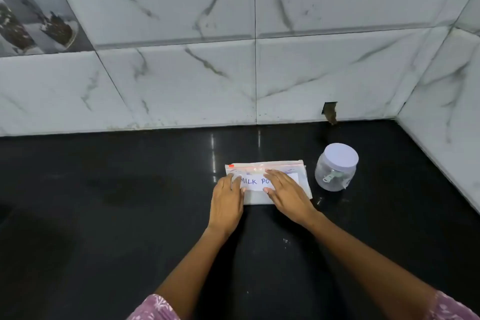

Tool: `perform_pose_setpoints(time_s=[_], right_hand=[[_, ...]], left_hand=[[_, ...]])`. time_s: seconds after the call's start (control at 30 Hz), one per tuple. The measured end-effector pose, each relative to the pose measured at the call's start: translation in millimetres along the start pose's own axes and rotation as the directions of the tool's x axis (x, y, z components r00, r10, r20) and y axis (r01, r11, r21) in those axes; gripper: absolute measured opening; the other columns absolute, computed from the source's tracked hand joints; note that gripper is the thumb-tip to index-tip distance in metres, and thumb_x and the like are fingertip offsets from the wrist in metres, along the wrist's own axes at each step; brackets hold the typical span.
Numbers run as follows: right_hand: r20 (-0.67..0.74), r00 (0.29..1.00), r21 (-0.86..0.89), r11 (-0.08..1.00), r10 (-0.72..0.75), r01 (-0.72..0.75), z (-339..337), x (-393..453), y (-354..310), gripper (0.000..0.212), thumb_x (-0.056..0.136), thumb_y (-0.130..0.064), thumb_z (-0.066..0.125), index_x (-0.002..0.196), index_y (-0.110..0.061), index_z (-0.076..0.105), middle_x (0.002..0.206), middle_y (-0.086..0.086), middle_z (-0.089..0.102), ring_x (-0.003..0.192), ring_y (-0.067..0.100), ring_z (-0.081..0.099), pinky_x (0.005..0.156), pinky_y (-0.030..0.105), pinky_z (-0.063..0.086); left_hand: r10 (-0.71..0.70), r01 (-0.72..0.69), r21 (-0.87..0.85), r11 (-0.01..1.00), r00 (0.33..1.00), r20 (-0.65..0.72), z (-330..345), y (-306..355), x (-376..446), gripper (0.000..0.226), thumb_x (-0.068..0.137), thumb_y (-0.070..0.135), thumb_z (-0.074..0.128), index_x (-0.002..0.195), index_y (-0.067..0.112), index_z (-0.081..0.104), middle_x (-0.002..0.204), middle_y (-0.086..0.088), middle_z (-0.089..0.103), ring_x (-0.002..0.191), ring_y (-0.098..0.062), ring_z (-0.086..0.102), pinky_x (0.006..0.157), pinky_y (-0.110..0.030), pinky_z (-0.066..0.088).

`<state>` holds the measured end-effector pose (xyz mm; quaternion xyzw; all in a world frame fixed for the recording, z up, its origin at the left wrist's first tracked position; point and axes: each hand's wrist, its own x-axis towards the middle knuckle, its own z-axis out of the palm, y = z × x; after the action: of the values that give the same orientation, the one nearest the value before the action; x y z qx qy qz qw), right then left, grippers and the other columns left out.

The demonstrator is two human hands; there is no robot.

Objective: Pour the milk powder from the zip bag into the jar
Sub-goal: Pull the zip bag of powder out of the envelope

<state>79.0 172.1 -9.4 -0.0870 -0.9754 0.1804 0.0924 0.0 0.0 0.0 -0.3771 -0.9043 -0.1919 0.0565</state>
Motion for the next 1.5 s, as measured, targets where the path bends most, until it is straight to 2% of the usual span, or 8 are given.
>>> perform_pose_setpoints(time_s=[0.2, 0.37, 0.57, 0.8, 0.93, 1.13, 1.33, 1.5], right_hand=[[0.037, 0.999, -0.002, 1.0, 0.021, -0.021, 10, 37, -11, 0.048, 0.097, -0.037, 0.045, 0.139, -0.015, 0.04, 0.15, 0.003, 0.039, 0.139, 0.018, 0.033, 0.115, 0.031, 0.024], [0.069, 0.997, -0.052, 0.998, 0.043, -0.039, 9, 62, -15, 0.044, 0.097, -0.03, 0.046, 0.139, -0.016, 0.04, 0.145, 0.005, 0.045, 0.134, 0.02, 0.04, 0.116, 0.032, 0.02], [-0.012, 0.999, -0.016, 0.999, 0.036, -0.036, -6, 76, -23, 0.031, 0.095, -0.014, 0.052, 0.125, -0.015, 0.059, 0.121, 0.007, 0.059, 0.107, 0.021, 0.057, 0.09, 0.025, 0.043], [-0.131, 0.99, 0.084, 0.995, -0.044, 0.056, -41, 52, -35, 0.02, 0.094, -0.019, 0.054, 0.107, -0.01, 0.067, 0.107, 0.007, 0.064, 0.095, 0.018, 0.061, 0.076, 0.018, 0.041], [-0.184, 0.973, 0.122, 0.979, -0.139, 0.163, -58, 33, -53, 0.013, 0.089, -0.019, 0.063, 0.096, -0.009, 0.069, 0.098, 0.005, 0.066, 0.088, 0.018, 0.062, 0.07, 0.025, 0.048], [-0.295, 0.945, 0.133, 0.974, -0.138, 0.184, -62, 4, -91, 0.011, 0.083, -0.023, 0.071, 0.085, -0.012, 0.069, 0.083, 0.003, 0.069, 0.072, 0.018, 0.063, 0.059, 0.032, 0.05], [-0.262, 0.957, 0.153, 0.973, -0.128, 0.172, -50, -26, -116, 0.008, 0.084, -0.017, 0.069, 0.087, -0.01, 0.072, 0.085, 0.006, 0.071, 0.079, 0.022, 0.064, 0.066, 0.035, 0.053], [-0.191, 0.979, 0.195, 0.975, -0.071, 0.108, -35, -51, -122, 0.013, 0.088, -0.017, 0.063, 0.095, -0.011, 0.073, 0.092, 0.005, 0.072, 0.082, 0.019, 0.064, 0.074, 0.029, 0.051]], left_hand=[[-0.166, 0.155, -0.259, 0.953, 0.986, -0.021, 6, -23, 21, 0.035, 0.098, 0.016, 0.044, 0.132, 0.008, 0.047, 0.129, -0.01, 0.048, 0.113, -0.02, 0.046, 0.09, -0.032, 0.047], [-0.267, 0.209, -0.488, 0.848, 0.962, -0.053, 9, -30, 33, 0.031, 0.094, 0.01, 0.049, 0.125, 0.012, 0.053, 0.121, -0.005, 0.054, 0.106, -0.014, 0.053, 0.086, -0.022, 0.041], [-0.435, 0.287, -0.663, 0.691, 0.898, -0.065, -2, -27, 52, 0.037, 0.092, 0.001, 0.055, 0.128, 0.002, 0.052, 0.108, -0.01, 0.066, 0.096, -0.016, 0.062, 0.087, -0.028, 0.051], [-0.336, 0.18, -0.737, 0.651, 0.94, -0.067, -40, -24, 50, 0.013, 0.08, 0.003, 0.074, 0.091, 0.008, 0.076, 0.086, -0.002, 0.074, 0.076, -0.006, 0.068, 0.069, -0.015, 0.053], [-0.247, 0.104, -0.781, 0.616, 0.967, -0.066, -63, -15, 30, 0.017, 0.073, 0.0, 0.079, 0.082, 0.015, 0.078, 0.077, 0.005, 0.074, 0.07, -0.003, 0.068, 0.065, -0.014, 0.052], [-0.2, 0.094, -0.845, 0.526, 0.98, -0.015, -90, -12, 4, 0.017, 0.068, 0.003, 0.083, 0.083, 0.008, 0.078, 0.078, -0.006, 0.077, 0.077, -0.018, 0.074, 0.073, -0.024, 0.058], [0.005, 0.072, -0.745, 0.663, 0.995, 0.101, -101, -20, -26, 0.022, 0.078, -0.006, 0.072, 0.097, 0.005, 0.076, 0.091, -0.005, 0.077, 0.087, -0.007, 0.073, 0.081, -0.015, 0.054], [-0.033, 0.117, -0.763, 0.635, 0.992, 0.125, -92, -19, -54, 0.022, 0.077, -0.007, 0.073, 0.094, 0.006, 0.076, 0.086, 0.003, 0.076, 0.084, -0.006, 0.073, 0.079, -0.017, 0.056]])
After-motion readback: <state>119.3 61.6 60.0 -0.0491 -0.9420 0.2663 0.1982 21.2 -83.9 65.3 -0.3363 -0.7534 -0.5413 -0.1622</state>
